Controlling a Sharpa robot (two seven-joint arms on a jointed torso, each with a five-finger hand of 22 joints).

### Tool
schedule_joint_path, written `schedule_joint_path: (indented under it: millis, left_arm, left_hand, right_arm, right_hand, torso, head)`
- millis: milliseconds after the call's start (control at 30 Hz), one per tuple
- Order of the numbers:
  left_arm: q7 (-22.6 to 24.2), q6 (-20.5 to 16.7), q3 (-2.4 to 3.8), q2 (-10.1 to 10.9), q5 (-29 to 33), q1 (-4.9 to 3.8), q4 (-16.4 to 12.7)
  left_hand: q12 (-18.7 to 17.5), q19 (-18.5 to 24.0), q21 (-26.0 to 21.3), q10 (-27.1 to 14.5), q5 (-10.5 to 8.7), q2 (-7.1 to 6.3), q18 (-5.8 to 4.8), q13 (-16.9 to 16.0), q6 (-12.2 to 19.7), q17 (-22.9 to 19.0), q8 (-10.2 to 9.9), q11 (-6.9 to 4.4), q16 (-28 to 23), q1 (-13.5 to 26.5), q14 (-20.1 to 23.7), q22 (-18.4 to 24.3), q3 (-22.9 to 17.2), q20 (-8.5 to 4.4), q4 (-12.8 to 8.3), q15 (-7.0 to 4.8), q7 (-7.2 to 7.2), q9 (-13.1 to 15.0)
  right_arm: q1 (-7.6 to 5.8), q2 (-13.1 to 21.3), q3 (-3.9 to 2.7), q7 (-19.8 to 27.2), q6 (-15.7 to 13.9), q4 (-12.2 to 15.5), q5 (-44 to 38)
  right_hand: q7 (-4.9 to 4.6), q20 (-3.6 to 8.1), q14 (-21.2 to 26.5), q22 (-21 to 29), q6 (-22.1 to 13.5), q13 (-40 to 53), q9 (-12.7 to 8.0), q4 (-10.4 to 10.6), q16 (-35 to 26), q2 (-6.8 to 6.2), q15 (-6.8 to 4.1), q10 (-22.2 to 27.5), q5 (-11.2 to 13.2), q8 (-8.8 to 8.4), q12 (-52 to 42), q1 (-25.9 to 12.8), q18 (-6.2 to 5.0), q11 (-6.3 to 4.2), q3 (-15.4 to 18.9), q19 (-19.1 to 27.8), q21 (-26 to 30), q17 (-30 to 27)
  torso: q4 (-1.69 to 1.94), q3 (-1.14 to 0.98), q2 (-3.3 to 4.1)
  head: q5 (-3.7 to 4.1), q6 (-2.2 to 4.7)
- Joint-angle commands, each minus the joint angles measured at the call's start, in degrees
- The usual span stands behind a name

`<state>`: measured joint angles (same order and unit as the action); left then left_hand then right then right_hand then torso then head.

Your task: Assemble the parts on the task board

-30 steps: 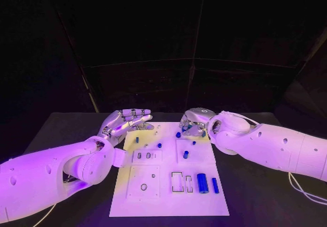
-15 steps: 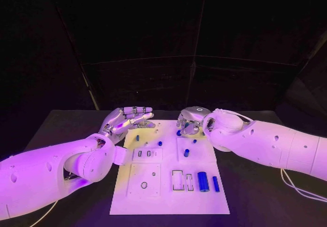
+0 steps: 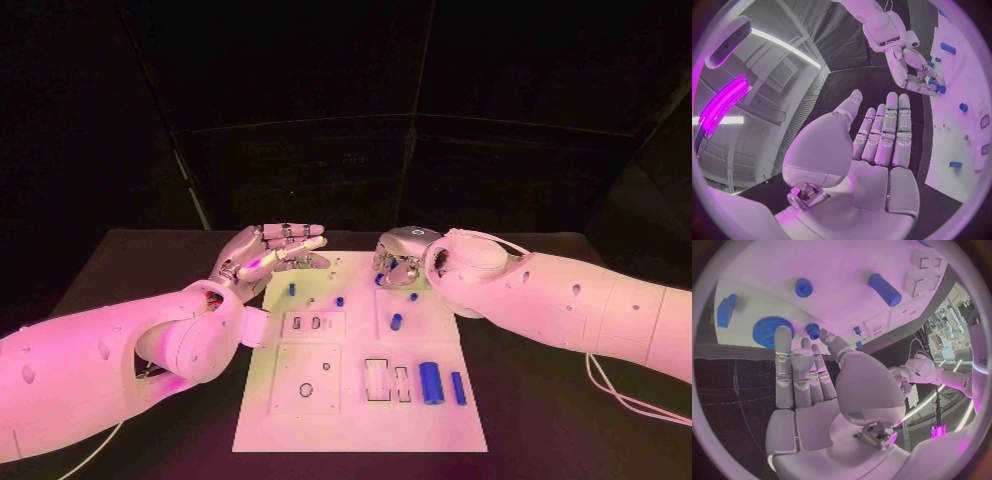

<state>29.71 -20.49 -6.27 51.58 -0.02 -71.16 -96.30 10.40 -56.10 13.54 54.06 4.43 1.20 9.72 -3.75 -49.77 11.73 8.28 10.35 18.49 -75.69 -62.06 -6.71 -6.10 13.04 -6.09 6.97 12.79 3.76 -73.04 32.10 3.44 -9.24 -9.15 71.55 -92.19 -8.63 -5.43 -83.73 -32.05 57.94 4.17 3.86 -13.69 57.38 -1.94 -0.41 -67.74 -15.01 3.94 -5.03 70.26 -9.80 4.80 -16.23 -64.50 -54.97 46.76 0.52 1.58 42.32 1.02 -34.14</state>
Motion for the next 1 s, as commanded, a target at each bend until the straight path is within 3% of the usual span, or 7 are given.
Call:
schedule_joint_path:
  millis: [33, 267, 633, 1000]
  left_arm:
    - [-0.1, 0.7, 0.03, 0.1, -0.5, -0.21, -0.3]
    - [-0.2, 0.8, 0.02, 0.0, -0.5, -0.39, -0.3]
    - [-0.1, 0.8, 0.02, -0.1, -0.5, -0.61, -0.3]
    - [-0.1, 1.0, 0.02, -0.2, -0.5, -0.67, -0.2]
  left_hand:
    - [-0.3, -0.3, -0.2, -0.4, -0.34, 0.37, 0.63, 0.1, 0.4, 0.1, -0.2, 0.06, 0.3, -0.2, 0.0, 0.1, 0.1, 0.0, -0.2, -0.11, 0.91, -0.1]
    - [-0.3, -0.3, -0.2, -0.4, -0.33, 0.46, 0.63, 0.1, 0.4, 0.1, -0.2, 0.07, 0.3, -0.2, 0.0, 0.1, 0.1, 0.0, -0.2, -0.11, 0.92, -0.1]
    - [-0.3, -0.3, -0.3, -0.4, -0.32, 0.55, 0.62, 0.1, 0.4, 0.1, -0.2, 0.08, 0.4, -0.2, 0.0, 0.1, 0.0, -0.01, -0.2, -0.11, 0.94, -0.1]
    - [-0.3, -0.3, -0.3, -0.4, -0.32, 0.58, 0.62, 0.1, 0.4, 0.2, -0.2, 0.08, 0.4, -0.2, 0.0, 0.1, 0.0, -0.01, -0.2, -0.11, 0.94, -0.1]
  right_arm:
    - [-0.15, -0.1, -0.05, -0.4, 1.9, -0.3, -0.4]
    - [-0.15, -0.4, -0.06, -0.4, 2.3, -0.8, -0.4]
    - [-0.15, -0.8, -0.05, 0.4, 3.0, -1.4, -0.2]
    - [-0.14, -1.6, -0.05, 1.1, 2.8, -2.4, 0.3]
  right_hand:
    - [-0.16, -0.16, -1.2, -0.1, 0.1, 0.1, 0.1, 0.4, 0.3, 0.31, 0.1, 0.1, 0.4, 0.1, -0.3, -0.1, -0.46, 0.01, -0.1, 0.4, -0.3, 0.2]
    - [-0.14, -0.17, -1.1, -0.4, 0.3, 0.1, 0.1, 0.6, 0.6, 0.49, 0.1, 0.0, 0.5, 0.18, -0.5, -0.1, -0.45, -0.03, -0.2, 0.4, -0.5, 0.3]
    - [-0.03, -0.13, -0.9, -1.5, 1.5, 0.1, 0.2, 1.3, 1.8, 1.37, 0.0, -0.4, 1.3, 0.52, -0.9, 0.1, -0.36, -0.19, -1.2, 0.6, -1.8, 1.4]
    - [0.03, -0.09, -0.8, -2.4, 2.0, 0.1, 0.2, 2.0, 2.8, 2.01, -0.07, -0.7, 2.6, 0.5, -1.2, 0.3, -0.27, -0.3, -2.0, 0.6, -2.7, 2.4]
  torso:
    - [0.04, 0.03, 0.22]
    - [0.02, -0.04, 0.3]
    - [0.3, 0.15, 0.54]
    - [0.13, 0.14, 0.58]
  head:
    - [-0.03, -0.07]
    - [-0.37, -0.15]
    - [-0.38, -0.28]
    - [-0.73, -0.49]
